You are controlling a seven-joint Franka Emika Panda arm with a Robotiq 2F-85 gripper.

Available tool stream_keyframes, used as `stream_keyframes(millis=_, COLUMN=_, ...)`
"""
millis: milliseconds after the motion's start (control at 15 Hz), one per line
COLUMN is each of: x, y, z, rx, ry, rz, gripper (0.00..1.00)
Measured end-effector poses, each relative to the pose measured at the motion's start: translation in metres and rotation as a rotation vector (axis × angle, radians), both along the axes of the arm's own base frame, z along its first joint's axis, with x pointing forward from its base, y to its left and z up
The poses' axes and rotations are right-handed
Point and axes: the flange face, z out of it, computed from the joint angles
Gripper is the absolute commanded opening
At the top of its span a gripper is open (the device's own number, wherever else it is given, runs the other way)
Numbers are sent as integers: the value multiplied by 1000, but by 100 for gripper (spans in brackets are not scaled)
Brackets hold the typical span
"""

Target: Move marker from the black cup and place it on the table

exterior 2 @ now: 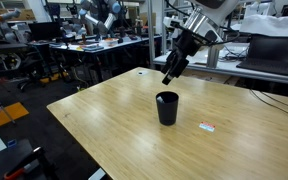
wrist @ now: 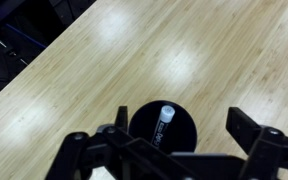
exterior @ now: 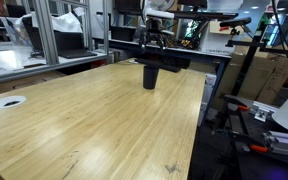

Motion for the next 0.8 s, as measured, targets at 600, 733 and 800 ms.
stream_keyframes(millis=600, x=8, y=-17, z=-19, rx=9, ry=-9, rz=-38, gripper=66)
stream_keyframes(millis=733, x=8, y=-16, z=-21, rx=11, ry=-7, rz=-37, gripper=51)
stream_keyframes(millis=800, x=8, y=-15, z=-21, rx=12, ry=-6, rz=-35, gripper=43)
